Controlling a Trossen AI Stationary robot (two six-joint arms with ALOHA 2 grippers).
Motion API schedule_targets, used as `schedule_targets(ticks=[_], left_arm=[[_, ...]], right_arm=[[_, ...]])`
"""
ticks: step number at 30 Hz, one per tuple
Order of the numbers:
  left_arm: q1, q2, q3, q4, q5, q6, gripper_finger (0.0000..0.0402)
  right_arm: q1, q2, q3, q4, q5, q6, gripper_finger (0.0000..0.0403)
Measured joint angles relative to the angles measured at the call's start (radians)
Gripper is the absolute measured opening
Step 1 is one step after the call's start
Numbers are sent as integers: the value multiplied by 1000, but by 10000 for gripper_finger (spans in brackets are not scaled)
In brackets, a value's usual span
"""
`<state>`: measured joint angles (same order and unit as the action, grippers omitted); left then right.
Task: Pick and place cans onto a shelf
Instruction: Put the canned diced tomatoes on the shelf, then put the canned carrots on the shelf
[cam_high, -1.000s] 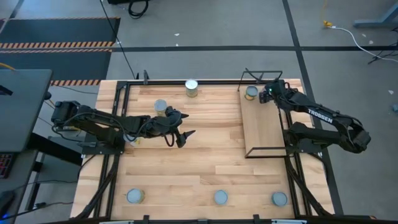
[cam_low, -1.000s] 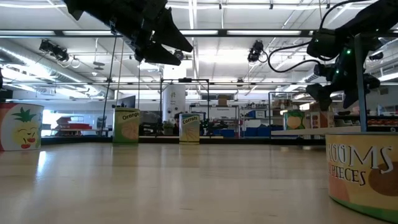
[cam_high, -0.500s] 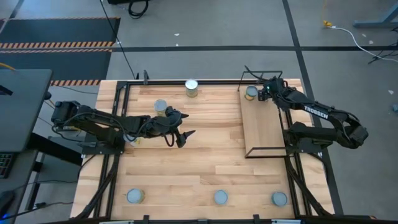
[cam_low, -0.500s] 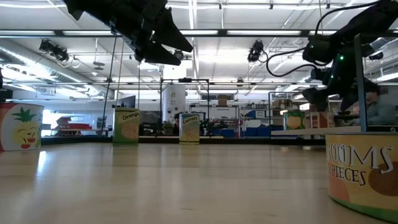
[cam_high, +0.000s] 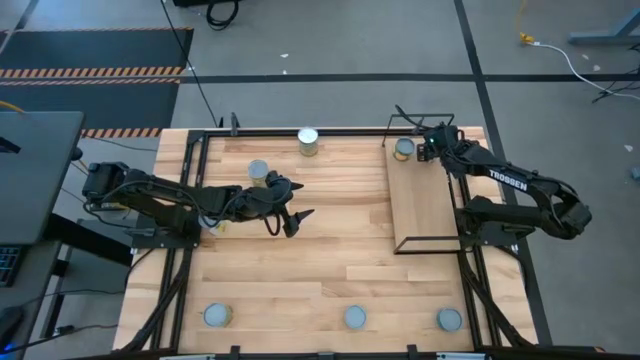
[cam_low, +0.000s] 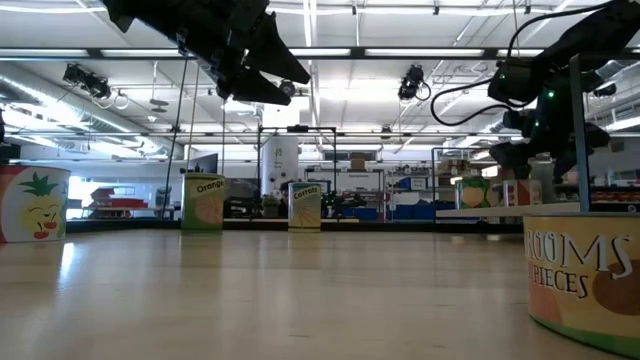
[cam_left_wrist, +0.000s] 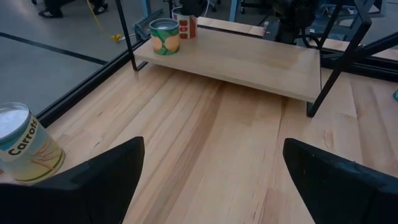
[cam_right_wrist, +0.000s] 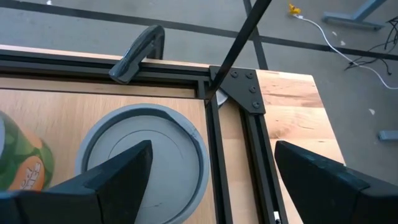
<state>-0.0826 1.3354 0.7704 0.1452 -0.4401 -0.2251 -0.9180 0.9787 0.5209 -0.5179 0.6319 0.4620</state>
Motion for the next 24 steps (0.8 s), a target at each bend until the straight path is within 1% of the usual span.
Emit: schedule_targets(ticks=[7, 14, 18, 24], left_arm=[[0, 0, 0, 0, 0, 0, 389], [0, 0, 0, 0, 0, 0, 389], [0, 0, 0, 0, 0, 0, 389], [0, 0, -8, 12, -17, 23, 389]], right_arm=[[7, -12, -2, 3, -7, -13, 348], [58, -96, -3, 2, 0, -16, 348], [116, -158, -3, 5, 35, -20, 348], [256, -249, 8, 13, 91, -21, 348]])
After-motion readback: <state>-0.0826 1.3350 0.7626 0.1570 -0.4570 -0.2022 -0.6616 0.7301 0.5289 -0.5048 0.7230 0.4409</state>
